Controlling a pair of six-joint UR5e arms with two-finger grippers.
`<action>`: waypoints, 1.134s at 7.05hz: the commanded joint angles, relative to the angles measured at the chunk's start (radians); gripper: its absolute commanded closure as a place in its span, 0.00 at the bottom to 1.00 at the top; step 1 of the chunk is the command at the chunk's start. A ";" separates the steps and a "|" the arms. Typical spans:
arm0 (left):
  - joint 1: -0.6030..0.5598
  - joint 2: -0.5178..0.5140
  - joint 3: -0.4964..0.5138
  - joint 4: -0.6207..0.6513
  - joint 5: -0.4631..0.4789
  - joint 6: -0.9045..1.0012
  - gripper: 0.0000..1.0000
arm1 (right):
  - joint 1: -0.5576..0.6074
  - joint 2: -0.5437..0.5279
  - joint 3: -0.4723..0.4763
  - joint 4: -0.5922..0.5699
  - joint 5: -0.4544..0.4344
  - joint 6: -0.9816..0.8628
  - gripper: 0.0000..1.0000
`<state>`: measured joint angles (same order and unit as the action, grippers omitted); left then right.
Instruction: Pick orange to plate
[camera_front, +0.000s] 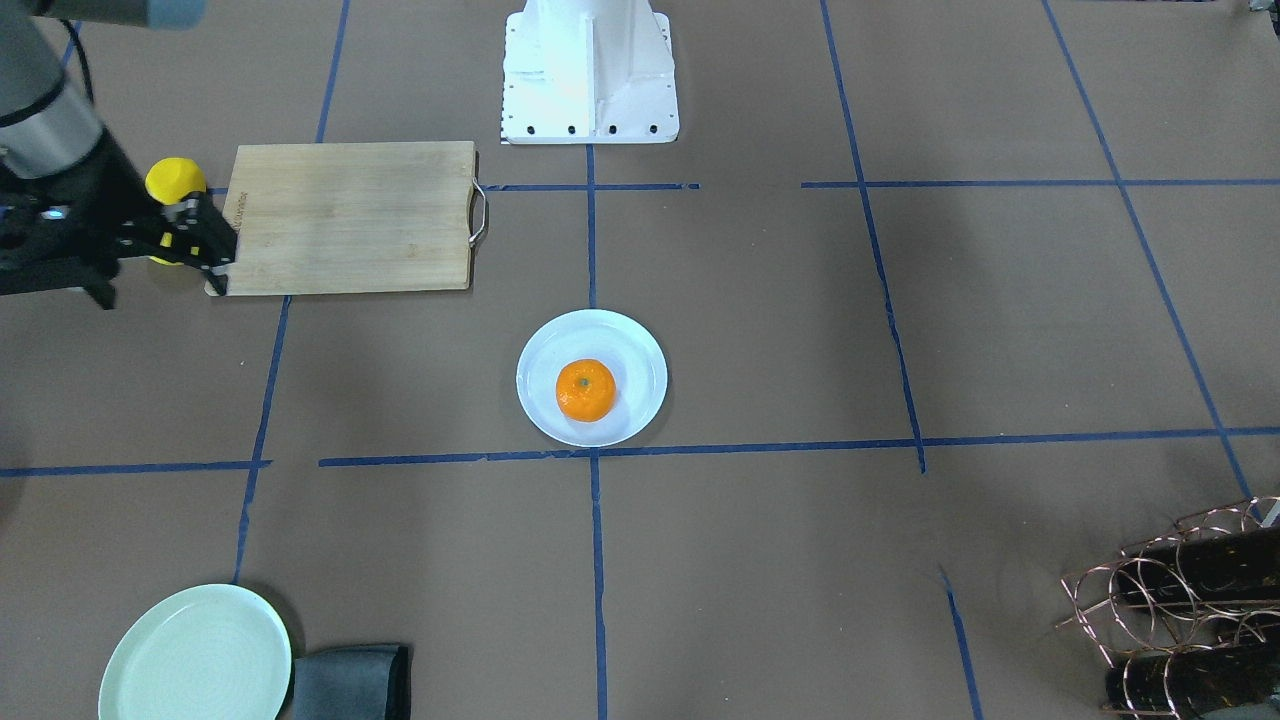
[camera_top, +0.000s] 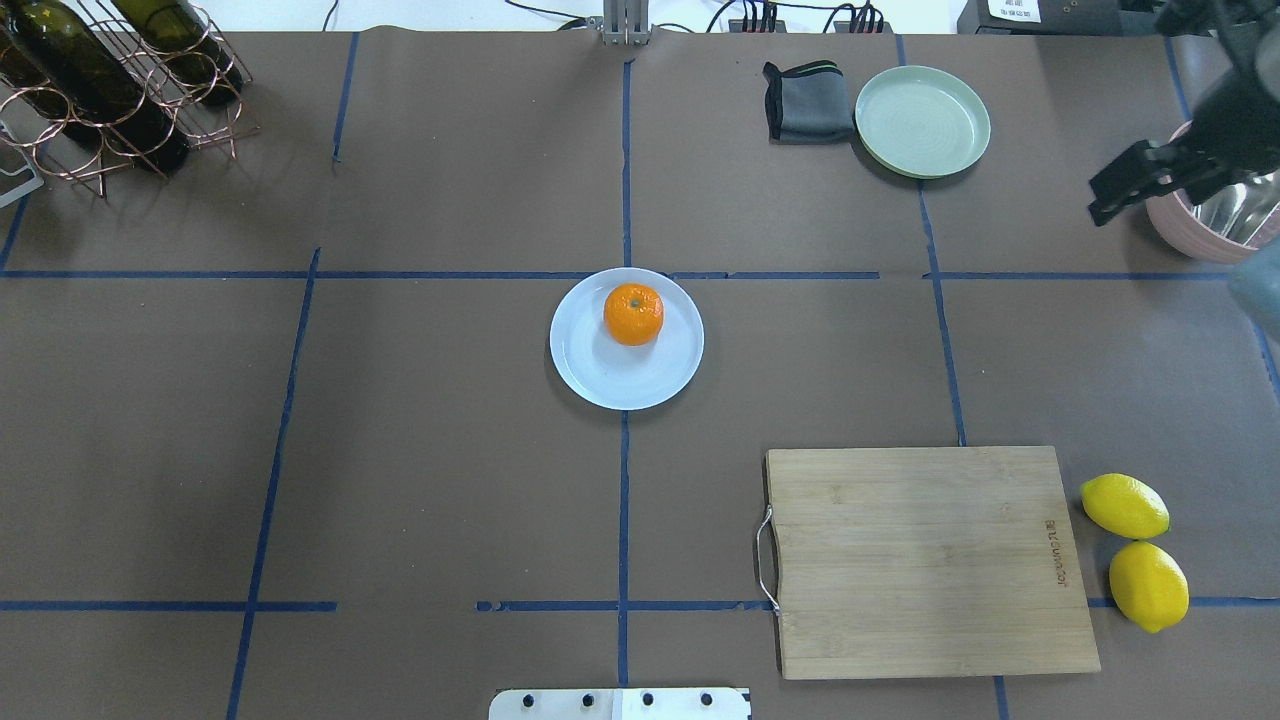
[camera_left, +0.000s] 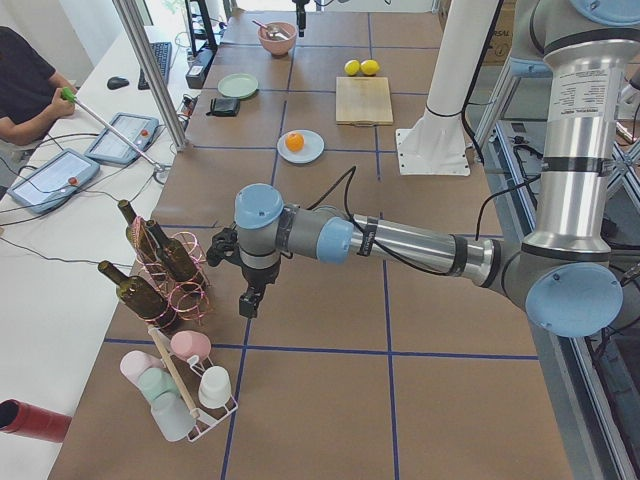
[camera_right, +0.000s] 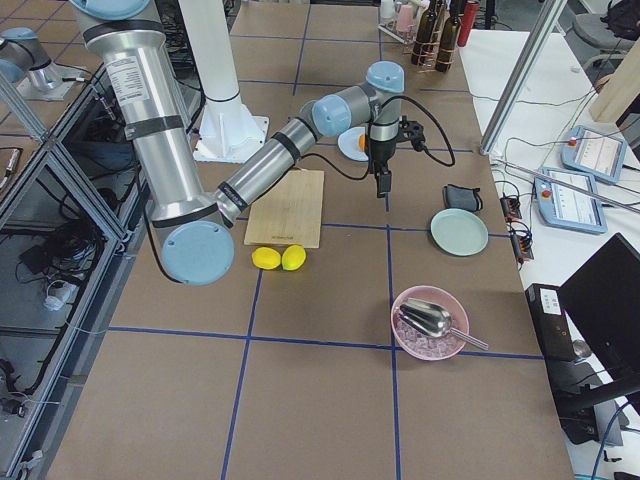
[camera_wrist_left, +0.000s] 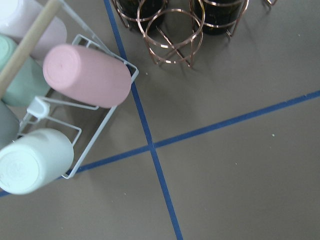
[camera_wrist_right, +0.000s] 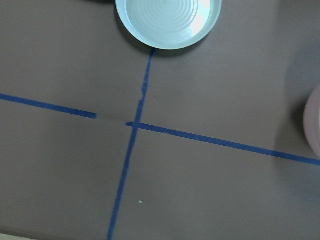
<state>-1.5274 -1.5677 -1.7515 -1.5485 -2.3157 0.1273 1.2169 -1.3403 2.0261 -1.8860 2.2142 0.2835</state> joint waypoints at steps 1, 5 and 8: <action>-0.019 0.012 0.003 0.050 -0.008 0.008 0.00 | 0.203 -0.136 -0.083 0.005 0.086 -0.360 0.00; -0.020 0.024 0.012 0.050 -0.010 0.008 0.00 | 0.432 -0.172 -0.347 0.011 0.156 -0.684 0.00; -0.022 0.044 0.023 0.042 -0.011 0.009 0.00 | 0.431 -0.216 -0.389 0.094 0.154 -0.602 0.00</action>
<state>-1.5488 -1.5339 -1.7342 -1.5020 -2.3262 0.1360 1.6462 -1.5369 1.6544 -1.8479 2.3657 -0.3732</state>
